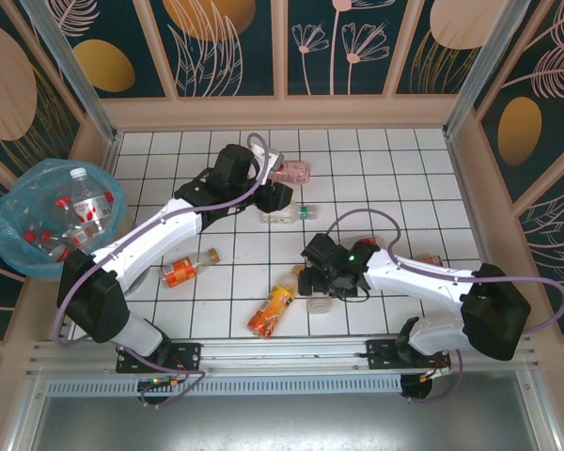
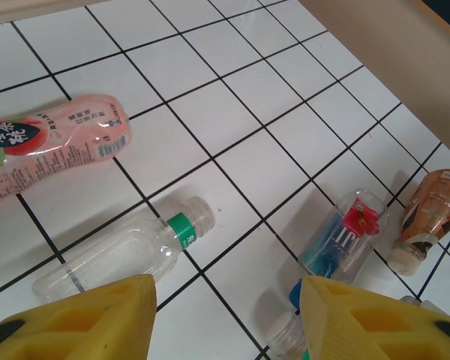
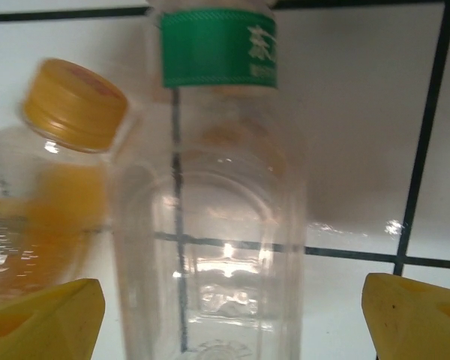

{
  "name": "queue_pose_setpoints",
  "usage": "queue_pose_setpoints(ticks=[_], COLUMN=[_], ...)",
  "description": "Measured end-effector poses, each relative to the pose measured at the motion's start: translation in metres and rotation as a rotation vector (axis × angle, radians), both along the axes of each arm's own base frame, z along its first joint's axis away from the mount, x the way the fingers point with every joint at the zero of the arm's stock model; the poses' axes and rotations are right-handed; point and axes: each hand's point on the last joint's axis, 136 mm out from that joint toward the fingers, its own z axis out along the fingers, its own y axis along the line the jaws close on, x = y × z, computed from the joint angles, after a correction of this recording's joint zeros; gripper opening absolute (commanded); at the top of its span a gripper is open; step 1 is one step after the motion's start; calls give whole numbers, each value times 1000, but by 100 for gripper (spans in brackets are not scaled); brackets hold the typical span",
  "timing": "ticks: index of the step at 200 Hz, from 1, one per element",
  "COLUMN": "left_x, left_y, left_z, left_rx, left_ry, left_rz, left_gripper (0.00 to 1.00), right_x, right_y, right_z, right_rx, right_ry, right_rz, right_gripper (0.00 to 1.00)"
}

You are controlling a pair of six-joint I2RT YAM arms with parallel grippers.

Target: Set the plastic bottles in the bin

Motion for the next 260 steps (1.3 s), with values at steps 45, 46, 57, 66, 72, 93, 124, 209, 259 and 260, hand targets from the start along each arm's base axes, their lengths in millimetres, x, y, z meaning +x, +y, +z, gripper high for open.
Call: queue_pose_setpoints(ticks=[45, 46, 57, 66, 72, 93, 124, 209, 259, 260], left_x=[1, 1, 1, 1, 1, 1, 2, 6, -4, -4], left_y=[0, 0, 0, 0, 0, 0, -1, -5, -10, -10], left_z=[-2, -2, -2, -2, -2, -2, 1, 70, 119, 120], left_rx=[1, 0, -1, -1, -2, -4, -21, -190, -348, -349], left_ry=[6, 6, 8, 9, 9, 13, 20, -49, -44, -43], left_rz=[4, 4, 6, 7, 8, 14, 26, 71, 52, 52], left_gripper=[55, 55, 56, 56, 56, 56, 57, 64, 66, 66], right_x=[-4, -5, -4, -3, -3, -3, -2, 7, 31, 32], right_y=[-1, -1, 0, 1, 1, 1, 1, -5, 10, 10], right_z=[-8, -9, -8, -8, -8, -8, 1, 43, 110, 111], right_rx=[10, 9, 15, 19, 20, 22, 46, 103, 231, 233], right_ry=[18, 19, 15, 14, 14, 14, -8, -122, -338, -341], right_rz=[-7, -7, -10, -13, -14, -16, -20, -22, 34, 36], right_gripper=[76, 76, 73, 71, 69, 64, 59, 54, 51, 51])
